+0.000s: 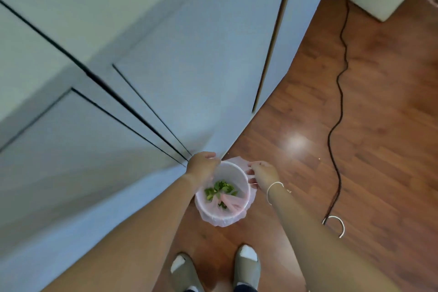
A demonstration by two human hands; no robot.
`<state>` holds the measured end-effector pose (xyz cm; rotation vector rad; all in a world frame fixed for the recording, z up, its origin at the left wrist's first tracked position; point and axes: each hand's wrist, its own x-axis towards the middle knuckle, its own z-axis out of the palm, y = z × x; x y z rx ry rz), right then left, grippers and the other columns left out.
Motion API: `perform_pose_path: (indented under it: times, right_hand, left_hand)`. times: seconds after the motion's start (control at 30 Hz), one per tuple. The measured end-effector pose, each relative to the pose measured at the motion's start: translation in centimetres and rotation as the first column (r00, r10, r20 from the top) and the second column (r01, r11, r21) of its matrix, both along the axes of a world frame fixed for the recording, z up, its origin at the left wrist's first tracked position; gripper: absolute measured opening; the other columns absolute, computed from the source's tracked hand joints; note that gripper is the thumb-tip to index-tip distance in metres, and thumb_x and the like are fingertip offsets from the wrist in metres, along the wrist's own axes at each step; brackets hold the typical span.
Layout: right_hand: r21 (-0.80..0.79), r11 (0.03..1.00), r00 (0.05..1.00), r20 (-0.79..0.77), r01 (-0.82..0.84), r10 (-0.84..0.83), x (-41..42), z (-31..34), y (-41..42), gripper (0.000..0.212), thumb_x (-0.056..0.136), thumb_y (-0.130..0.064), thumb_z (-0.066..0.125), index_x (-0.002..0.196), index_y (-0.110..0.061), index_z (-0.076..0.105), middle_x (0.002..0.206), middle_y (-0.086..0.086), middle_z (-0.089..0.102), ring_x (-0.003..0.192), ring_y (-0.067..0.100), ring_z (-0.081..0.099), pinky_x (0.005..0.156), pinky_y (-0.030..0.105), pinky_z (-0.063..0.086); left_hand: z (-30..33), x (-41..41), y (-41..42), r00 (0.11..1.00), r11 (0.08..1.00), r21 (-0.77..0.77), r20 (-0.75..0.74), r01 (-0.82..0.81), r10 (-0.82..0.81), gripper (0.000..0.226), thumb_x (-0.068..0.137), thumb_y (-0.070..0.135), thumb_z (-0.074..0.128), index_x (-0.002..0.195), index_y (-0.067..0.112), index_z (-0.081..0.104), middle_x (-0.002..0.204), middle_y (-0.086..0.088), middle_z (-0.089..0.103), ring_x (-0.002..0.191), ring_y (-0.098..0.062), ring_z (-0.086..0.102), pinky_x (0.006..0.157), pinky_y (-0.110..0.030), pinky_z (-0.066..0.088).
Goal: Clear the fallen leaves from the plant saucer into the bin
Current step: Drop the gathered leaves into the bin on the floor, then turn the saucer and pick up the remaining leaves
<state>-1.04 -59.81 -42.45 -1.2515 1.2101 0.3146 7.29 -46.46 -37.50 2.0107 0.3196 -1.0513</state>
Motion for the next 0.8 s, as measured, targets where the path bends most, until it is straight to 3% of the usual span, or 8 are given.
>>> perform_pose_path:
  times: [0.1,0.17,0.27,0.37,0.5,0.63,0.8]
  right_hand:
    - [-0.118,0.993,0.988,0.151,-0.007,0.025,2.7,8.4,-3.4,0.022,0.092,-0.004,0.04,0.082,-0.01,0.059,0.064,0.004,0.054,0.046,0.017,0.041,0.031,0.013,0.029]
    - [-0.211,0.977,0.97,0.233,-0.025,0.075,4.6,15.0,-5.2,0.02,0.093,-0.006,0.041,0.085,-0.011,0.058,0.065,0.003,0.053,0.048,0.016,0.041,0.028,0.012,0.028]
    - [-0.331,0.942,0.919,0.354,-0.049,0.173,7.4,25.3,-6.9,0.018,0.094,-0.011,0.041,0.093,-0.011,0.059,0.071,0.001,0.056,0.053,0.016,0.047,0.043,0.019,0.04]
    - [-0.434,0.896,0.845,0.441,-0.092,0.301,9.4,35.1,-7.0,0.019,0.095,-0.014,0.041,0.095,-0.012,0.059,0.074,0.001,0.057,0.057,0.016,0.048,0.052,0.023,0.04]
    - [-0.596,0.787,0.725,0.469,-0.162,0.505,11.6,44.3,-5.3,0.015,0.094,-0.015,0.044,0.092,-0.014,0.059,0.077,0.001,0.059,0.061,0.013,0.049,0.056,0.022,0.041]
    - [-0.696,0.682,0.594,0.458,-0.223,0.662,13.2,49.8,-0.6,0.014,0.09,-0.017,0.048,0.081,-0.018,0.058,0.08,0.002,0.06,0.064,0.016,0.049,0.061,0.027,0.041]
    - [-0.759,0.542,0.431,0.38,-0.361,0.819,13.0,49.5,9.6,0.011,0.09,-0.022,0.05,0.087,-0.017,0.058,0.085,0.005,0.06,0.07,0.018,0.049,0.063,0.027,0.043]
  left_hand:
    - [8.3,1.8,-2.0,0.993,0.996,-0.061,0.098,0.068,-0.062,0.044,0.089,0.014,0.057,0.132,0.009,0.054,0.106,-0.013,0.061,0.072,-0.018,0.054,0.071,-0.028,0.047]
    - [14.5,3.0,-3.4,0.978,0.988,-0.094,0.178,0.126,-0.108,0.042,0.09,0.013,0.055,0.132,0.009,0.053,0.098,-0.01,0.056,0.071,-0.015,0.051,0.062,-0.024,0.044]
    - [24.6,4.5,-4.5,0.936,0.967,-0.14,0.313,0.214,-0.162,0.04,0.092,0.017,0.052,0.132,0.012,0.053,0.103,-0.007,0.056,0.088,-0.018,0.055,0.072,-0.023,0.049]
    - [34.3,5.3,-4.2,0.863,0.954,-0.14,0.475,0.266,-0.171,0.037,0.092,0.017,0.053,0.128,0.012,0.057,0.106,-0.005,0.058,0.093,-0.019,0.055,0.081,-0.029,0.05]
    - [43.4,6.1,-0.8,0.745,0.964,-0.094,0.654,0.25,-0.13,0.036,0.091,0.015,0.054,0.126,0.009,0.059,0.1,-0.006,0.058,0.087,-0.02,0.055,0.073,-0.027,0.048]
    - [47.3,5.0,5.8,0.673,0.988,-0.058,0.738,0.145,-0.056,0.035,0.091,0.016,0.054,0.126,0.011,0.06,0.113,-0.012,0.062,0.094,-0.021,0.057,0.081,-0.025,0.045]
    - [45.0,-0.1,16.8,0.718,1.0,0.004,0.696,-0.011,0.005,0.038,0.092,0.019,0.051,0.129,0.013,0.058,0.111,0.0,0.057,0.096,-0.015,0.055,0.083,-0.022,0.043]
